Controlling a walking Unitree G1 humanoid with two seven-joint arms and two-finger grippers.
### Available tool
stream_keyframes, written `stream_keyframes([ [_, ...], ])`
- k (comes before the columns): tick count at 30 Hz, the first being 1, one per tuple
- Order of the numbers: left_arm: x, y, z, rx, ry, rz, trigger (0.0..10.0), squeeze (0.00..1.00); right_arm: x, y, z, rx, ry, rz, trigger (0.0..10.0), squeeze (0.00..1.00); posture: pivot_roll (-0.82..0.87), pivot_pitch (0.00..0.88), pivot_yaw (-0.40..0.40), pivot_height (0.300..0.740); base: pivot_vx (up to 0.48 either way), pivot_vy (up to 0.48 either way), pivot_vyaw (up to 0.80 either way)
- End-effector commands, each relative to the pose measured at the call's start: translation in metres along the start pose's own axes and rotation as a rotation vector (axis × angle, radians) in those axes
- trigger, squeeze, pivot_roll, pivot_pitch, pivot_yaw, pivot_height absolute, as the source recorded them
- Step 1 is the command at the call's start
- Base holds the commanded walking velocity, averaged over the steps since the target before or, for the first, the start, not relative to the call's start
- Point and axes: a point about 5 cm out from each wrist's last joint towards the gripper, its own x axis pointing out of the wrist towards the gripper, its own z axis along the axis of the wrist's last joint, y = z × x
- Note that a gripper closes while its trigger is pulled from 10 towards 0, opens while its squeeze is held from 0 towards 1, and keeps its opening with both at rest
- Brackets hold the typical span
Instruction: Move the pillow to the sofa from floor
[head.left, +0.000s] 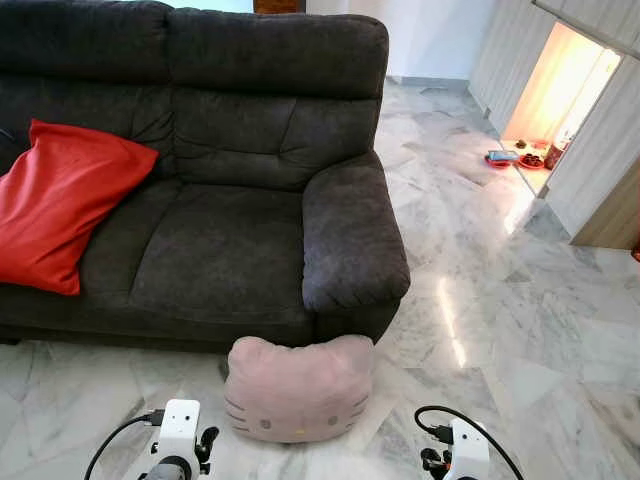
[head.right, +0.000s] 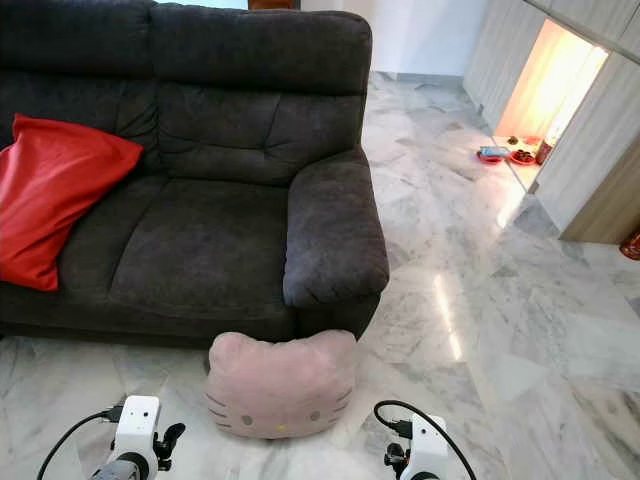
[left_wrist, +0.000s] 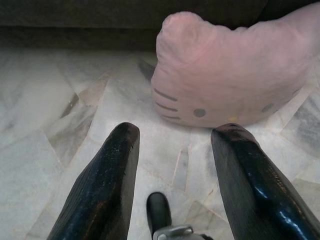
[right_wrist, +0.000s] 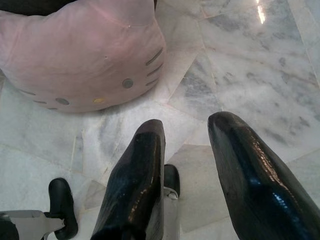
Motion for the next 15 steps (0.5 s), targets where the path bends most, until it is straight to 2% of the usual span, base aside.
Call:
stream_keyframes([
  [1,0.0020,-0.0012,0.0068,-0.006,-0.032,0.006,10.0,0.00,0.0001,-0.0027,0.0036,0.000,-0.019,-0.006,10.0,0.00,0.00,0.000,-0.080,0.740,0.000,0.000,0.00],
  [7,0.0025,-0.0019,0.0081,-0.005,-0.037,0.006,10.0,0.00,0.0000,-0.0029,0.0036,0.013,-0.022,-0.012,10.0,0.00,0.00,0.000,-0.081,0.740,0.000,0.000,0.00],
  [15,0.0027,-0.0026,0.0096,-0.007,-0.048,0.004,10.0,0.00,0.0000,-0.0030,0.0038,0.017,-0.027,-0.016,10.0,0.00,0.00,0.000,-0.080,0.740,0.255,0.000,0.00],
])
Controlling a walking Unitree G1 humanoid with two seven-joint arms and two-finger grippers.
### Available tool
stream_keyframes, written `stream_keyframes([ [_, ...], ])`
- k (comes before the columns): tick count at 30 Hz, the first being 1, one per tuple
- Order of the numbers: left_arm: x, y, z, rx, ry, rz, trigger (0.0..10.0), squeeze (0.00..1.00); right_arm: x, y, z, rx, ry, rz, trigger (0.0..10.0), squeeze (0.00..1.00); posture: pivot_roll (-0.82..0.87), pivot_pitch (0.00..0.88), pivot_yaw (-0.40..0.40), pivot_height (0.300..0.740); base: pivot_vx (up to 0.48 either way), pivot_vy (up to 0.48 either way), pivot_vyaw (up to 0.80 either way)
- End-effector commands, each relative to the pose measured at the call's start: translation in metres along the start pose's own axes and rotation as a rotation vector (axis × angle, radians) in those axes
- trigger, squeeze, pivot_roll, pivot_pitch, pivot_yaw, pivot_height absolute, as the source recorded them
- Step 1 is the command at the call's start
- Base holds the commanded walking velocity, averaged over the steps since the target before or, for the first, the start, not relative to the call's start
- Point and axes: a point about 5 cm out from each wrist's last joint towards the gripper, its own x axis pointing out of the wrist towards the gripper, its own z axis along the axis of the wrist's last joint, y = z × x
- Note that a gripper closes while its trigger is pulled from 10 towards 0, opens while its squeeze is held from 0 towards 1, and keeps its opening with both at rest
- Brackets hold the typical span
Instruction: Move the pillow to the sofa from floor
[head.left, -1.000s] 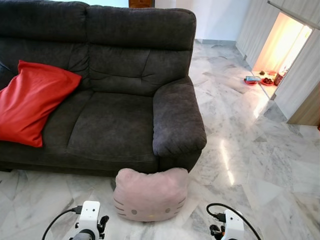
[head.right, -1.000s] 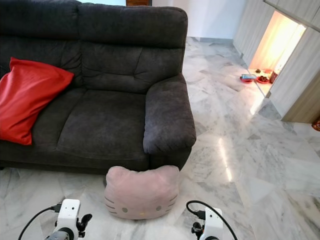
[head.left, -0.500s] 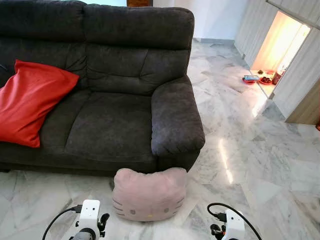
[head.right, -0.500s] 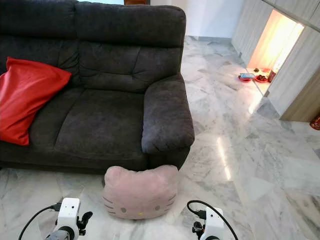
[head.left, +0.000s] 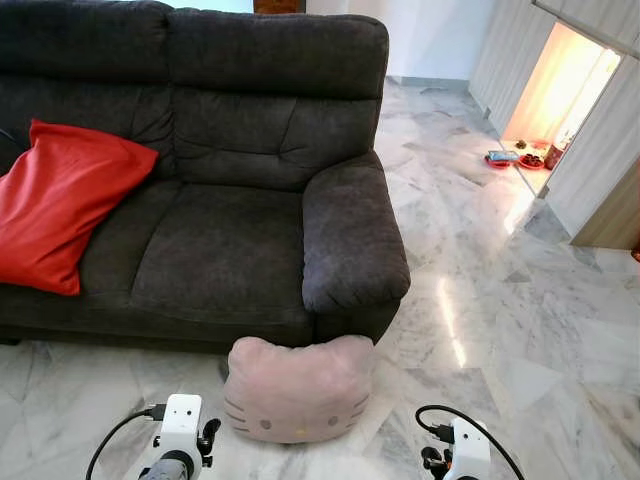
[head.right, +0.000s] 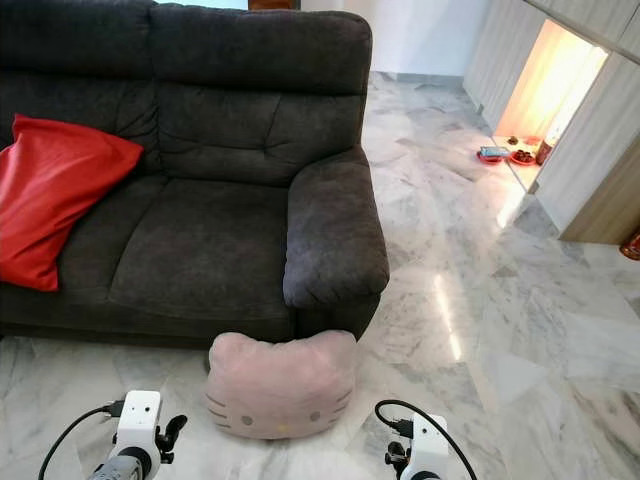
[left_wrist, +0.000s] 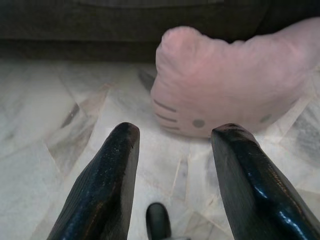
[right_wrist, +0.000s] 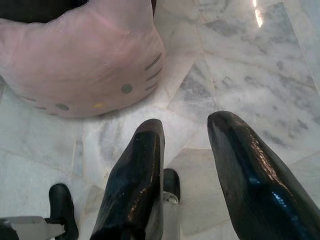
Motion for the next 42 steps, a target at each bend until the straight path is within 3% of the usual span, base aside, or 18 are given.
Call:
stream_keyframes([
  [1,0.0022,-0.0013,0.0064,-0.004,-0.026,0.001,10.0,0.00,0.0002,-0.0020,0.0033,0.008,-0.017,-0.007,10.0,0.00,0.00,0.000,-0.080,0.740,0.266,0.000,0.00],
  [37,0.0038,-0.0050,0.0100,0.008,-0.036,-0.008,10.0,0.00,-0.0002,-0.0020,0.0033,0.011,-0.029,-0.002,10.0,0.00,0.00,0.000,-0.083,0.740,0.311,0.000,0.00],
  [42,0.0048,-0.0078,0.0140,0.015,-0.058,-0.020,10.0,0.00,-0.0003,-0.0023,0.0037,0.015,-0.035,-0.002,10.0,0.00,-0.01,0.000,-0.084,0.740,0.000,0.000,0.00],
])
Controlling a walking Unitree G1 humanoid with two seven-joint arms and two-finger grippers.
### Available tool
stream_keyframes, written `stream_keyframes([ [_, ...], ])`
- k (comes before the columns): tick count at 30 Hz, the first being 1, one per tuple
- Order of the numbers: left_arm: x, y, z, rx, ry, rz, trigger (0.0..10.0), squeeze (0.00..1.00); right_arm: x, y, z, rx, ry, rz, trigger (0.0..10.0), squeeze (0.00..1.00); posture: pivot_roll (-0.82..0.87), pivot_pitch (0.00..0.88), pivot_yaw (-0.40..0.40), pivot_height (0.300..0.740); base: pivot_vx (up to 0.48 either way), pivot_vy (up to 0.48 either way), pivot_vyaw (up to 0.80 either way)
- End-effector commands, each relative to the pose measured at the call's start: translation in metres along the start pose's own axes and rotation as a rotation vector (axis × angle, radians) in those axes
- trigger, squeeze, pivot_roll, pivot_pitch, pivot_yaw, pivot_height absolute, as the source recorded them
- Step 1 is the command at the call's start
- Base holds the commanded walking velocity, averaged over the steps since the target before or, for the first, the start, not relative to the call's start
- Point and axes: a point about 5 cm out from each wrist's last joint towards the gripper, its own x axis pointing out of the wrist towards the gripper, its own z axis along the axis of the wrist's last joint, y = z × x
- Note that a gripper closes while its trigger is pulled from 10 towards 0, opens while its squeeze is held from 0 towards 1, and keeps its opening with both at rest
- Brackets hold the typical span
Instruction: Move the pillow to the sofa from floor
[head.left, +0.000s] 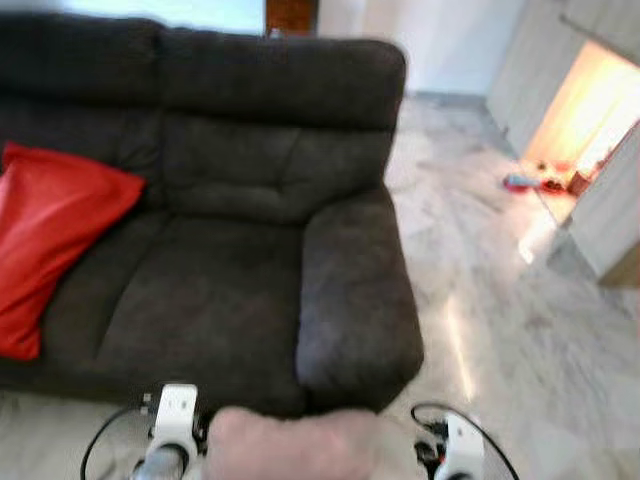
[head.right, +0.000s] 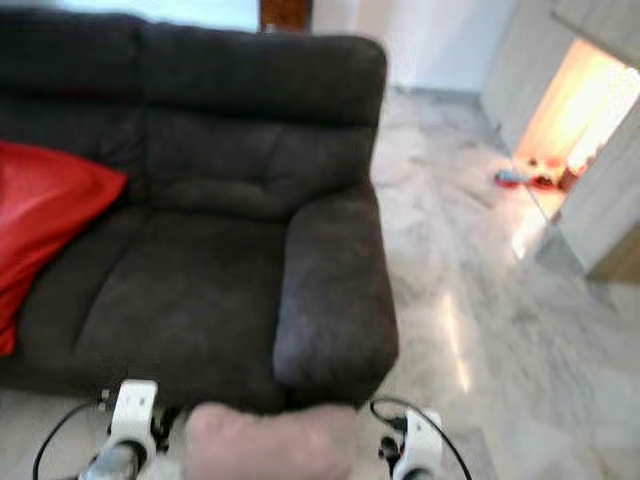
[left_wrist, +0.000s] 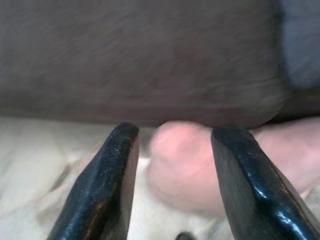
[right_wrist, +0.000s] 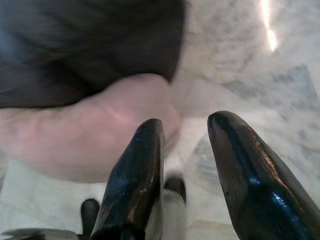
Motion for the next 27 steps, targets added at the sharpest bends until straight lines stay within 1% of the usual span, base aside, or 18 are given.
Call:
stream_keyframes([
  [1,0.000,0.001,0.002,0.017,-0.019,-0.007,10.0,0.00,0.002,0.001,0.007,0.005,-0.026,0.001,10.0,0.00,0.00,0.000,-0.086,0.740,0.000,0.000,0.00],
  [2,0.000,0.001,0.002,0.017,-0.019,-0.007,10.0,0.00,0.002,0.001,0.007,0.005,-0.026,0.001,10.0,0.00,0.00,0.000,-0.086,0.740,0.000,0.000,0.00],
  [7,0.003,0.001,0.013,0.016,-0.074,0.006,10.0,0.00,0.002,0.002,0.009,0.006,-0.047,0.010,10.0,0.00,0.00,0.000,-0.089,0.740,0.000,0.000,0.00],
  [8,0.004,0.000,0.017,0.020,-0.097,0.003,10.0,0.00,0.002,0.002,0.010,0.005,-0.054,0.015,10.0,0.00,-0.01,0.000,-0.089,0.740,0.000,0.000,0.00],
  [13,0.005,0.000,0.025,0.031,-0.140,0.009,10.0,0.00,0.002,0.002,0.011,0.008,-0.069,0.017,10.0,0.00,-0.01,0.000,-0.090,0.740,0.000,0.000,0.00],
  [15,0.005,0.003,0.032,0.038,-0.185,0.031,10.0,0.00,0.001,0.001,0.013,0.018,-0.091,0.015,10.0,0.00,0.00,0.000,-0.091,0.740,0.000,0.000,0.00],
  [17,0.004,0.008,0.043,0.052,-0.260,0.067,10.0,0.00,0.001,0.001,0.015,0.051,-0.125,0.008,10.0,0.00,0.00,0.000,-0.092,0.740,0.000,0.000,0.00],
  [18,0.004,0.008,0.043,0.052,-0.260,0.067,10.0,0.00,0.001,0.001,0.015,0.051,-0.125,0.008,10.0,0.00,0.00,0.000,-0.092,0.740,0.000,0.000,0.00],
  [19,0.003,0.012,0.051,0.063,-0.316,0.088,10.0,0.00,0.000,0.001,0.016,0.062,-0.146,0.003,10.0,0.00,-0.01,0.000,-0.091,0.740,0.000,0.000,0.00],
  [21,0.001,0.014,0.061,0.064,-0.378,0.104,10.0,0.00,0.000,0.000,0.018,0.076,-0.172,-0.001,10.0,0.00,-0.01,0.000,-0.091,0.740,0.000,0.000,0.00],
  [22,-0.001,0.016,0.069,0.073,-0.424,0.110,10.0,0.00,-0.001,0.000,0.019,0.073,-0.187,-0.003,10.0,0.00,-0.01,0.000,-0.089,0.740,0.000,0.000,0.00],
  [23,-0.003,0.016,0.072,0.078,-0.446,0.112,10.0,0.00,-0.001,0.000,0.020,0.064,-0.194,-0.002,10.0,0.00,-0.01,0.000,-0.089,0.740,0.000,0.000,0.00],
  [24,-0.007,0.017,0.084,0.087,-0.512,0.116,10.0,0.00,-0.001,0.000,0.022,0.030,-0.215,0.000,10.0,0.00,-0.01,0.000,-0.089,0.740,0.000,0.000,0.00],
  [25,-0.008,0.017,0.088,0.089,-0.533,0.117,10.0,0.00,-0.001,0.000,0.023,0.019,-0.222,-0.001,10.0,0.00,-0.01,0.000,-0.087,0.740,0.000,0.000,0.00],
  [26,-0.010,0.017,0.091,0.095,-0.554,0.119,10.0,0.00,-0.002,0.002,0.057,-0.008,-0.396,0.019,10.0,0.00,-0.01,0.000,-0.087,0.740,0.000,0.000,0.00],
  [27,-0.012,0.018,0.095,0.100,-0.574,0.122,10.0,0.00,-0.008,0.004,0.092,-0.027,-0.577,0.034,10.0,0.00,-0.01,0.000,-0.086,0.740,0.000,0.000,0.00],
])
